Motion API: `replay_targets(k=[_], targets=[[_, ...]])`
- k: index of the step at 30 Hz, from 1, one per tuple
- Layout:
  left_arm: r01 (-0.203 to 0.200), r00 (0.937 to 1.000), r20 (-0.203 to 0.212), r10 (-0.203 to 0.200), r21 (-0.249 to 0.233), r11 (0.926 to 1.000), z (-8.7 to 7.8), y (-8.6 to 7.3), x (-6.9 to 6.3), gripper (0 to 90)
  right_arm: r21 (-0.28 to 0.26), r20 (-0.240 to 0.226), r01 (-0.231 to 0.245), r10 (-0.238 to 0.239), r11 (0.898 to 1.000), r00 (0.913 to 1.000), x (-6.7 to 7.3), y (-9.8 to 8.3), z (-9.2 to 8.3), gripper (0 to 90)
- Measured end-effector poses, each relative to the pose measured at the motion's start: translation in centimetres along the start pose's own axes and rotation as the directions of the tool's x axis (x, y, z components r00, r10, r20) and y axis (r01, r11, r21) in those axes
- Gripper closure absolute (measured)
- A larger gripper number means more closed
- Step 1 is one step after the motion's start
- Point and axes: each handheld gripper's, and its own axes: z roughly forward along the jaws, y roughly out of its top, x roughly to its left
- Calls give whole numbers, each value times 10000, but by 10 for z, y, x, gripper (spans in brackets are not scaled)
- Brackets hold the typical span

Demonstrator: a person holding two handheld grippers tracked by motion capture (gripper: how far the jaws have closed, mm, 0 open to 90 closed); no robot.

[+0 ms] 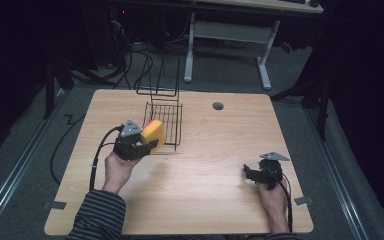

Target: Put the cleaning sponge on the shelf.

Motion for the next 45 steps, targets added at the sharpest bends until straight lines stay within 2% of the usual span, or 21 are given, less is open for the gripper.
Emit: replay_targets(k=[2, 6, 14, 20, 24, 26, 32, 36, 45], targets=[[73, 10000, 3, -73, -46, 10000, 2, 3, 2, 622, -1, 0, 1, -1, 10000, 10000, 0, 0, 0, 188], [-60, 9998, -204, 59, -54, 10000, 9, 11, 4, 621, 2, -2, -3, 3, 10000, 10000, 0, 0, 0, 188], [-69, 9997, -242, 71, 94, 9999, 25, 19, 11, 620, 0, -1, 0, 0, 10000, 10000, 0, 0, 0, 189], [221, 9993, -297, -219, 68, 9997, 41, 19, 19, 619, 2, -2, -2, 2, 10000, 10000, 0, 0, 0, 188], [161, 9991, -406, -153, 182, 9997, 51, 24, 22, 618, 2, -1, -2, 2, 10000, 10000, 0, 0, 0, 188], [200, 9989, -432, -197, 44, 9998, 55, 26, 24, 615, 1, 0, 0, 0, 10000, 10000, 0, 0, 0, 189], [101, 9981, -605, -80, 348, 9993, 73, 30, 28, 614, 3, -1, -3, 3, 10000, 10000, 0, 0, 0, 189], [380, 9977, -578, -362, 295, 9988, 81, 29, 33, 614, 2, -1, 0, 0, 10000, 10000, 0, 0, 0, 188], [398, 9956, -871, -349, 556, 9977, 98, 28, 39, 610, 3, 0, 2, -2, 10000, 10000, 0, 0, 0, 188]])
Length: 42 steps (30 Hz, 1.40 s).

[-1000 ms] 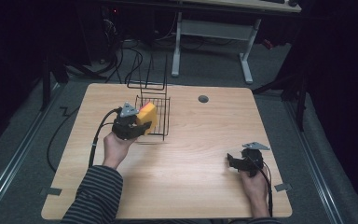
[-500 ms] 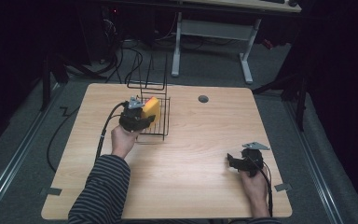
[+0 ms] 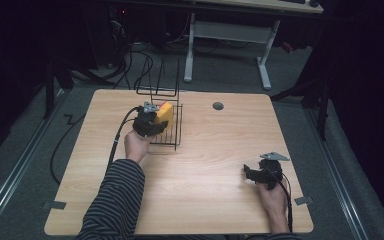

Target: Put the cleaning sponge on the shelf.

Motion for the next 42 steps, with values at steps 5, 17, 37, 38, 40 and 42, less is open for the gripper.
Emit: replay_targets(k=[5, 17, 37, 38, 40, 42], targets=[[-99, 9999, -108, 100, 132, 9999, 8, -1, 1, 608, 1, 0, -4, 4, 10000, 10000, 0, 0, 0, 188], [-60, 9999, -123, 64, 322, 9995, 15, -4, 2, 593, -1, -1, -2, 2, 10000, 10000, 0, 0, 0, 188], [614, 9977, -302, -599, 521, 9968, 12, -6, 6, 180, -1, -1, 6, -6, 10000, 10000, 0, 0, 0, 189], [603, 9978, -296, -588, 519, 9968, 12, -7, 5, 163, -1, -2, -1, 1, 10000, 10000, 0, 0, 0, 188], [592, 9979, -280, -579, 463, 9972, 11, -7, 4, 149, -1, -1, 0, 0, 10000, 10000, 0, 0, 0, 188], [605, 9980, -223, -596, 429, 9972, 9, -7, 4, 138, -1, -3, 2, -2, 10000, 10000, 0, 0, 0, 188]])
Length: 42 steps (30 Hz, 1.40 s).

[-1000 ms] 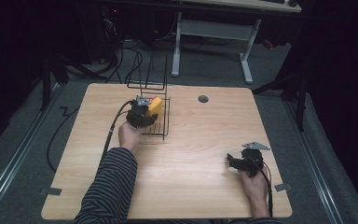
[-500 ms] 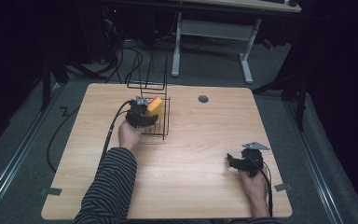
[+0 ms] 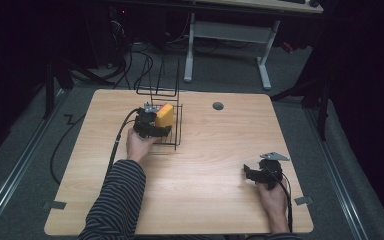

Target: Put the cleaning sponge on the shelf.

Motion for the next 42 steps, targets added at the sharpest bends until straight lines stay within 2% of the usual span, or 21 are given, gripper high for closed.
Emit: replay_targets(k=[5, 10, 15, 23, 30, 38, 42], targets=[[49, 9999, 158, -47, -98, 9999, -6, 0, 0, 96, 2, -1, -3, 3, 10000, 10000, 0, 0, 0, 188], [-53, 9994, 331, 52, 14, 10000, -14, -3, 0, 56, 0, -5, 0, 0, 10000, 10000, 0, 0, 0, 188], [-29, 9992, 388, 31, -40, 10000, -23, -8, -1, 49, -4, -1, 17, -17, 10000, 10000, 0, 0, 0, 188], [-201, 9990, 403, 205, -108, 9997, -43, -14, -1, 52, -1, -6, -1, 1, 10000, 10000, 0, 0, 0, 188], [-166, 9989, 422, 178, -292, 9994, -59, -21, 1, 61, 0, -3, 0, 0, 10000, 10000, 0, 0, 0, 188], [-60, 9992, 400, 77, -432, 9990, -76, -30, 5, 80, 0, -3, 0, 0, 10000, 10000, 0, 0, 0, 189], [111, 9989, 454, -77, -755, 9971, -87, -32, 7, 88, 1, -4, -2, 2, 10000, 10000, 0, 0, 0, 189]])
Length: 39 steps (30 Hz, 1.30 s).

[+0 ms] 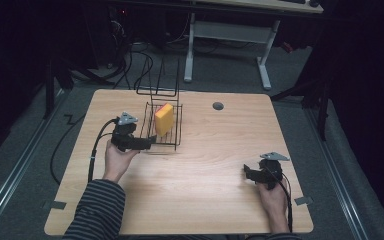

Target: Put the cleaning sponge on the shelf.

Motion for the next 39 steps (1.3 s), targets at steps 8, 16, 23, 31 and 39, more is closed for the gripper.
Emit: replay_targets(k=[8, 16, 23, 31, 39], targets=[[169, 9999, -11, -170, -359, 9992, -16, -4, 2, 99, -2, 0, 2, -2, 10000, 10000, 0, 0, 0, 189], [304, 9994, -113, -313, -680, 9972, -32, -8, 5, 110, -1, -3, 3, -3, 10000, 10000, 0, 0, 0, 189], [438, 9987, -218, -461, -930, 9947, -45, -12, 7, 121, -4, -7, 9, -9, 10000, 10000, 0, 0, 0, 189], [549, 9977, -341, -590, -1105, 9924, -57, -17, 9, 126, -6, -7, 11, -11, 10000, 10000, 0, 0, 0, 189], [684, 9963, -424, -747, -1342, 9886, -68, -23, 11, 134, -8, -5, 13, -13, 10000, 10000, 0, 0, 0, 189]])
